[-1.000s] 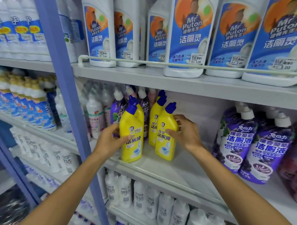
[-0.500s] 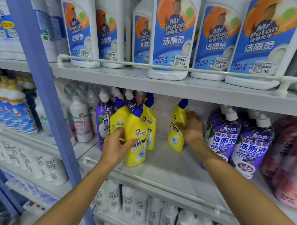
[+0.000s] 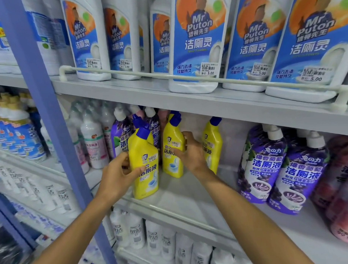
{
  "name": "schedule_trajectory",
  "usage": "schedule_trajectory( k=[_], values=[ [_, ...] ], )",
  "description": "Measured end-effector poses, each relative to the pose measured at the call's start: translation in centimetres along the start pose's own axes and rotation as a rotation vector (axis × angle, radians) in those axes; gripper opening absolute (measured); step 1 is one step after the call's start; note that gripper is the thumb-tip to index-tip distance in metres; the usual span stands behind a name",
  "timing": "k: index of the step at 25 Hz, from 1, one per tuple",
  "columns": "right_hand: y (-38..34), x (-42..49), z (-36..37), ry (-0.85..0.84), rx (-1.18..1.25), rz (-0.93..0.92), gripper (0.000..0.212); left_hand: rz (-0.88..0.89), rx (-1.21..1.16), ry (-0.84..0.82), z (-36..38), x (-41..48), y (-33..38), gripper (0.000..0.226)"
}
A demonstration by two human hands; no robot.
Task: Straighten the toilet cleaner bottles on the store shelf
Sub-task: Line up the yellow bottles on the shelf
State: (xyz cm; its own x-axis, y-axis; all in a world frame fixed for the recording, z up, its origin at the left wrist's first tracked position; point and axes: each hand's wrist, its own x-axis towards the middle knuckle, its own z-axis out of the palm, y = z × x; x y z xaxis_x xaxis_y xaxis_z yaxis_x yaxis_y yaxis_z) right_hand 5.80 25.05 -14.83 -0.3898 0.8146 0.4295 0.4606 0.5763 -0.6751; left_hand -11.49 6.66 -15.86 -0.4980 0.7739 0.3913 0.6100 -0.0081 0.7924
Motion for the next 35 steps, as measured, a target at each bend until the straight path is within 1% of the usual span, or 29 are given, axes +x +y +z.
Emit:
schedule_trajectory(
  k=[3,5,8,10,13,15,18,21,24,26,28,30,32,35],
  values=[
    [0.8,-2.3,-1.9,0.092,-0.052,-0.014,0.058,-0.010,0.086,0.018,1.4,0.5,0.9,0.037],
    [1.7,-4.1,-3.7,0.143,-0.094,0.004,0.060,-0.008,0.147,0.042,3.6,1.1,1.7,0.044],
    [2.8,-6.2,-6.3,0.216,-0.226,0.116,0.070,0.074,0.224,0.057,7.9,2.4,3.2,0.053],
    [3.6,-6.9,-7.3,0.265,-0.249,0.157,0.067,0.072,0.269,0.024,10.8,4.1,4.0,0.055],
    [5.0,-6.9,-7.9,0.302,-0.230,0.099,0.067,0.093,0.348,0.034,14.3,6.4,5.2,0.058],
    [5.2,-6.0,-7.3,0.312,-0.244,0.110,0.068,0.114,0.332,0.083,15.8,7.5,5.5,0.060],
    [5.5,-4.0,-5.3,0.347,-0.293,0.144,0.069,0.091,0.313,0.134,17.1,8.7,5.2,0.058],
    [6.4,-1.9,-3.6,0.369,-0.176,0.144,0.064,0.050,0.144,0.112,17.1,9.5,4.5,0.045],
    [6.8,-0.6,-2.6,0.402,-0.162,0.188,0.065,0.048,0.049,0.079,16.8,9.5,3.4,0.035],
    [6.7,-0.3,-2.0,0.445,-0.196,0.223,0.068,0.032,0.047,0.110,17.1,9.5,3.4,0.034],
    [6.5,-0.2,-1.3,0.492,-0.233,0.216,0.068,0.007,0.084,0.159,17.5,9.4,3.8,0.034],
    [6.3,-0.2,-1.0,0.507,-0.254,0.226,0.069,-0.004,0.093,0.183,17.7,9.4,4.0,0.034],
    [6.4,-0.2,-1.2,0.487,-0.250,0.235,0.067,-0.012,0.065,0.143,17.5,9.2,3.7,0.033],
    [7.1,-1.2,-2.0,0.456,-0.127,0.127,0.066,-0.037,-0.089,-0.040,16.0,8.8,3.7,0.038]
  ],
)
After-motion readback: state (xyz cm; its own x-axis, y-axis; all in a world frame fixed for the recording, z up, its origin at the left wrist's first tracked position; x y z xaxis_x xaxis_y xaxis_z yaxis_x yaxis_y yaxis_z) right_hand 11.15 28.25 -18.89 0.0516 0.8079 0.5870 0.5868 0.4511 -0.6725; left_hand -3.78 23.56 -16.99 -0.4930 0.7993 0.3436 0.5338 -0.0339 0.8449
